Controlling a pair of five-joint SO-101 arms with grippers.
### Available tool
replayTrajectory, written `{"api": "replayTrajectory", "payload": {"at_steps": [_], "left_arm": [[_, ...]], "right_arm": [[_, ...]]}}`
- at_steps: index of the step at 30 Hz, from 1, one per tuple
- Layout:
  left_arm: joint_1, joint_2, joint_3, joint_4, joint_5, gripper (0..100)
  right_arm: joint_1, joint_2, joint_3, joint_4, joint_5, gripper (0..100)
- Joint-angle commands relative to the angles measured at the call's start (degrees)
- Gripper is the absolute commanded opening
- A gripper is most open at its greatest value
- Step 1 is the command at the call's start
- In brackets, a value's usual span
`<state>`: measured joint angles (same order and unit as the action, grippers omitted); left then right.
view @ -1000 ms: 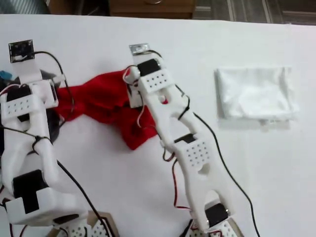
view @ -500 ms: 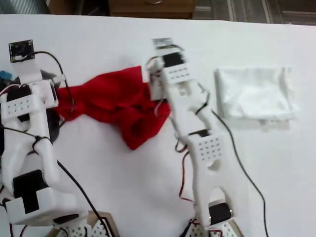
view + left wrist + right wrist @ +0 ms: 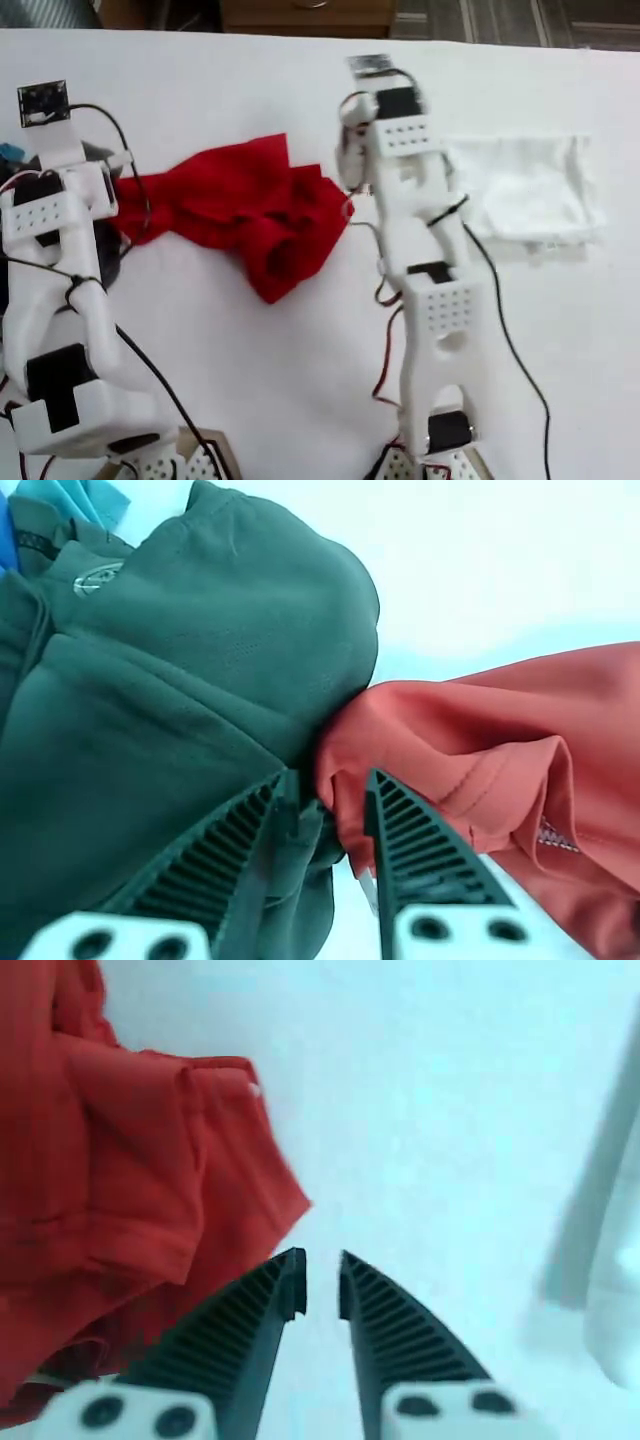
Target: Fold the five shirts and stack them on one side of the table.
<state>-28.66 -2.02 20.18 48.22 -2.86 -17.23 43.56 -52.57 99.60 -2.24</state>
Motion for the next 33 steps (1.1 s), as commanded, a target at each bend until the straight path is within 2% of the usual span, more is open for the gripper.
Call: {"api": "replayTrajectory", "payload": {"at_steps": [1, 7, 14, 26, 33], "left_arm": [[-0.3, -0.3, -0.7, -0.8, 0.3, 14], [-0.4, -0.3, -0.5, -0.8, 0.3, 14], [-0.4, -0.3, -0.2, -0.8, 0.3, 14], [-0.4, -0.3, -0.4, -0.9, 0.3, 14], [-0.4, -0.3, -0.3, -0.9, 0.3, 14]], "right_arm": [[-5.8, -0.3, -2.1, 0.7, -4.9, 19.7], [-10.5, 6.3, -2.3, 0.3, -5.3, 18.3], [-9.7, 7.4, -2.3, -3.1, -5.3, 18.3], [-10.4, 6.7, -2.3, -3.2, -5.4, 18.3], [-10.6, 0.0, -2.3, -3.2, -5.4, 18.3]]}}
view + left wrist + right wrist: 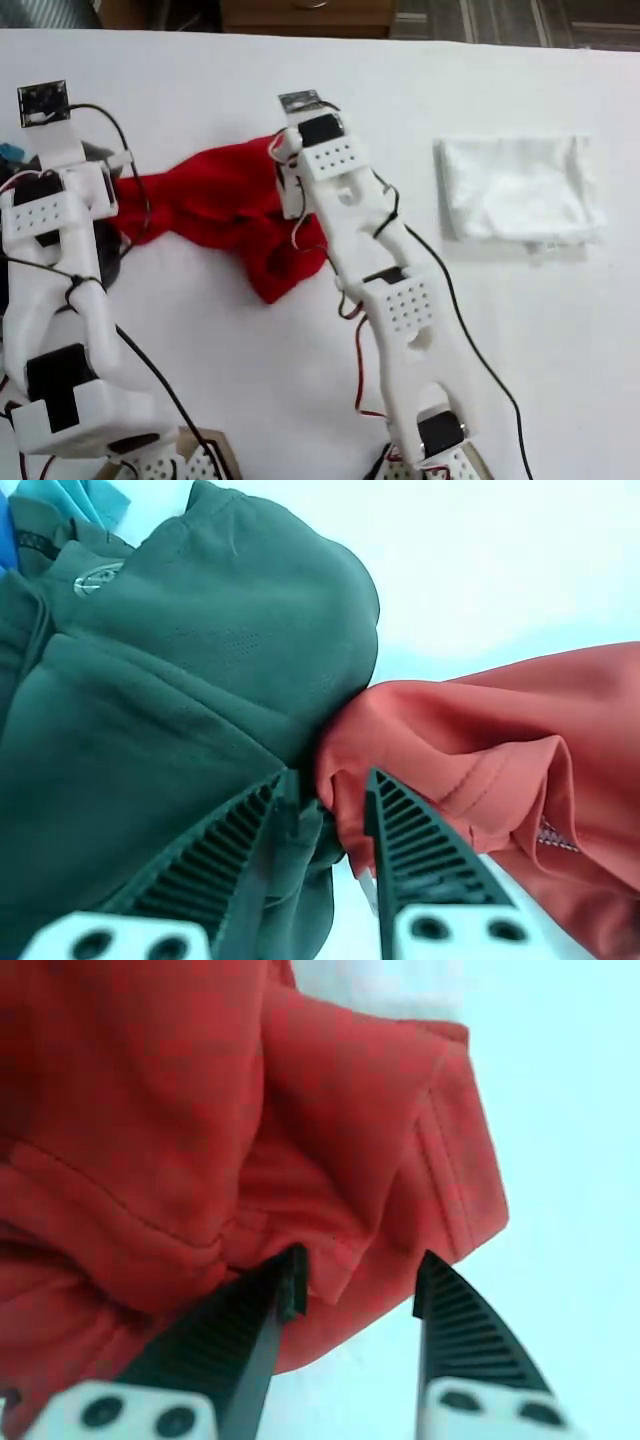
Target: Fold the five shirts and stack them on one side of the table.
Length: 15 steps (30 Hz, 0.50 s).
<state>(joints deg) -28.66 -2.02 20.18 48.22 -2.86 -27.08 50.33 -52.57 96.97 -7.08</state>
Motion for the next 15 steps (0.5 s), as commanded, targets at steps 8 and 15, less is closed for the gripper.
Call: {"api": "replayTrajectory", "payload": {"at_steps": [8, 15], "left_arm": [[-0.4, -0.3, -0.3, -0.9, 0.3, 14], [-0.4, -0.3, -0.3, -0.9, 0.3, 14]], "right_arm": [[-0.7, -6.4, -1.8, -2.2, -6.1, 18.3], [-1.7, 0.4, -2.2, -2.8, -6.1, 18.3]]}}
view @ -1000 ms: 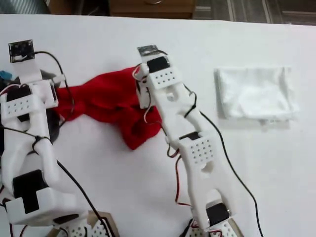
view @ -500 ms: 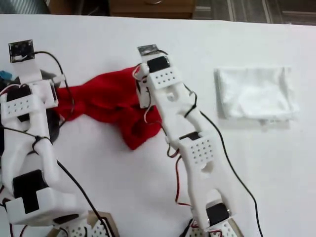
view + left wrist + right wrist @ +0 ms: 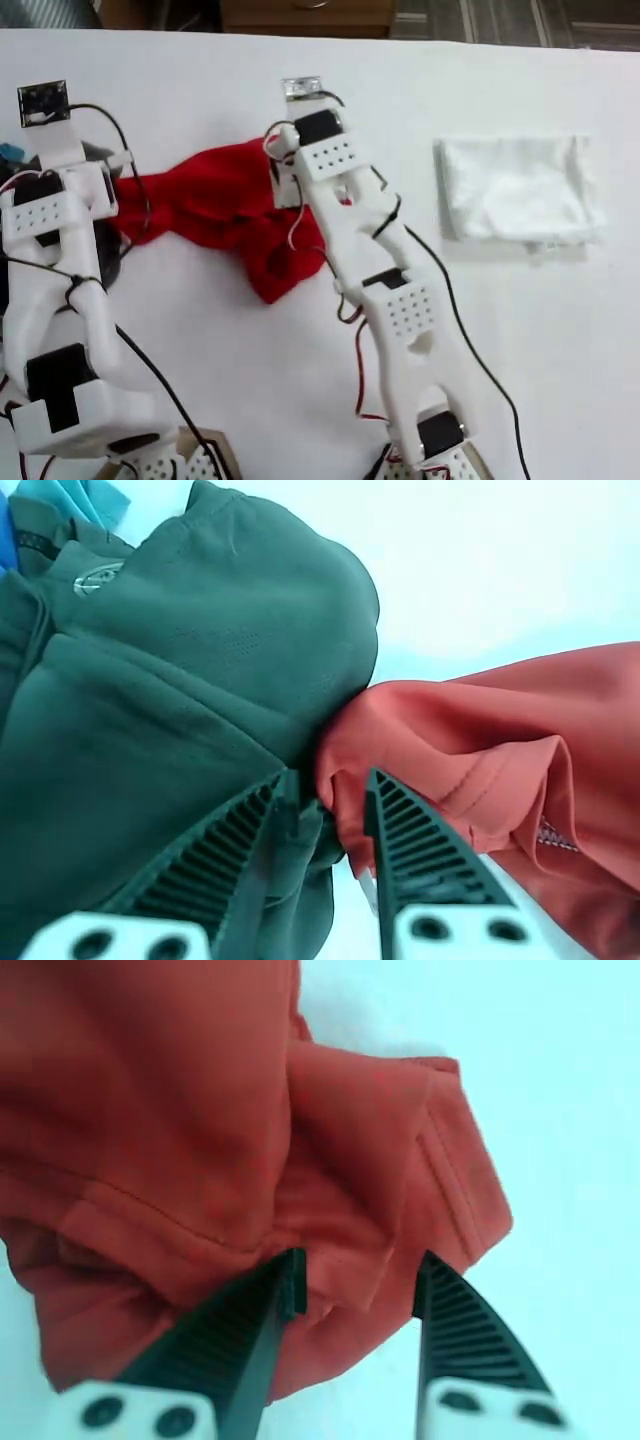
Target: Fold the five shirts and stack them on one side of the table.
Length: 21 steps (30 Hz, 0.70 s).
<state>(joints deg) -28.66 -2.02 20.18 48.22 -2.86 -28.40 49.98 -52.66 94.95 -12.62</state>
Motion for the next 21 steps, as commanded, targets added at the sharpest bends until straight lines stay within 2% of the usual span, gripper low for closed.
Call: {"api": "replayTrajectory", "payload": {"at_steps": [1, 12, 14, 16, 18, 21], "left_arm": [[-0.4, -0.3, -0.3, -0.9, 0.3, 14], [-0.4, -0.3, -0.4, -0.9, 0.2, 14], [-0.4, -0.3, -0.4, -0.9, 0.2, 14], [-0.4, -0.3, -0.3, -0.9, 0.2, 14], [-0.5, -0.3, -0.3, -0.9, 0.2, 14], [-0.5, -0.3, -0.3, -0.9, 0.2, 14]], "right_arm": [[-0.4, 1.5, -2.1, -0.9, -0.5, 18.3], [-0.3, 3.6, -2.1, -0.9, -0.2, 17.6], [-0.2, 3.6, -2.1, -0.8, -0.1, 11.0], [0.4, 3.3, -2.1, -1.0, 0.0, 0.3], [1.5, 3.0, -2.2, -0.9, 0.0, 3.4], [4.1, 1.6, -2.2, -0.6, 0.0, 2.2]]}}
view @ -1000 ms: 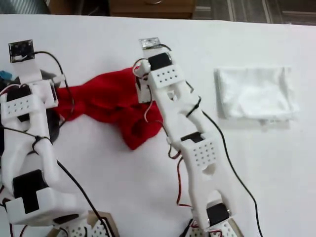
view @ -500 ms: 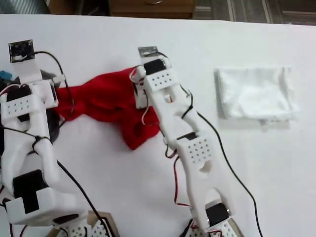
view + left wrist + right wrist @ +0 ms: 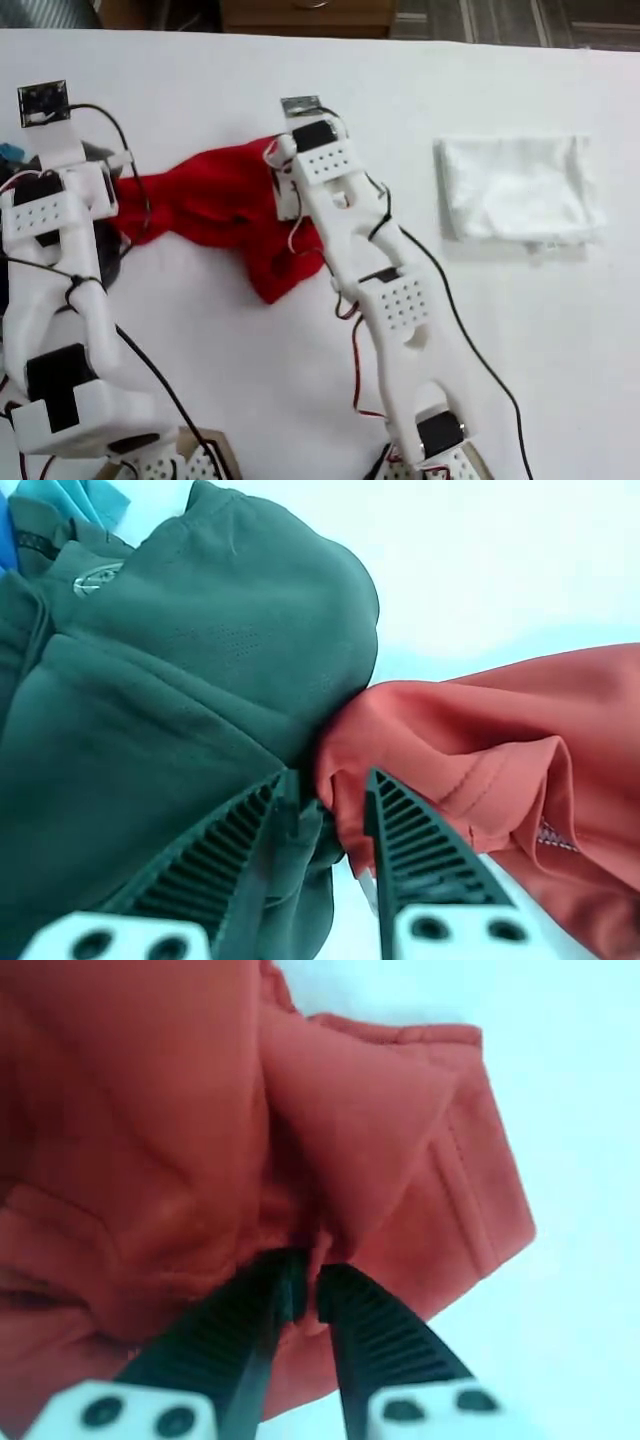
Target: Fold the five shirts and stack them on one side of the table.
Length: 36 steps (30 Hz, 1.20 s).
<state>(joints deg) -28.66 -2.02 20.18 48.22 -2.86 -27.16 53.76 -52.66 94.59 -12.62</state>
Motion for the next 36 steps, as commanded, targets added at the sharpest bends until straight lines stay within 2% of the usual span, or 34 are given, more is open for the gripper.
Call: {"api": "replayTrajectory", "payload": {"at_steps": [1, 5, 11, 17, 20, 27, 32, 36], "left_arm": [[-0.5, -0.3, -0.3, -0.9, 0.2, 14], [-0.4, -0.3, -0.5, -0.9, 0.2, 14], [-0.3, -0.4, -0.8, -0.9, 0.3, 14], [1.4, -0.8, -1.5, 0.4, 0.3, 14], [2.9, -0.8, -3.9, 5.3, 0.3, 14], [6.7, -0.8, -16.7, 24.1, 0.0, 14], [9.8, -0.6, -24.0, 34.1, -7.9, 14], [15.0, -0.4, -23.9, 37.1, -13.0, 14]], "right_arm": [[4.0, -2.9, -2.2, -0.1, 0.0, 1.9], [8.5, -7.3, -2.1, 0.8, 0.7, 1.9], [13.1, -16.8, -2.1, 2.3, 10.0, 1.9], [14.1, -27.6, -2.1, 6.1, 17.2, 1.9], [14.1, -33.6, -1.8, 6.4, 20.1, 1.9], [16.8, -45.8, -1.6, 6.4, 22.7, 1.9], [21.9, -49.2, -1.6, 6.2, 22.8, 1.9], [25.0, -49.2, -1.7, 5.3, 22.4, 2.0]]}}
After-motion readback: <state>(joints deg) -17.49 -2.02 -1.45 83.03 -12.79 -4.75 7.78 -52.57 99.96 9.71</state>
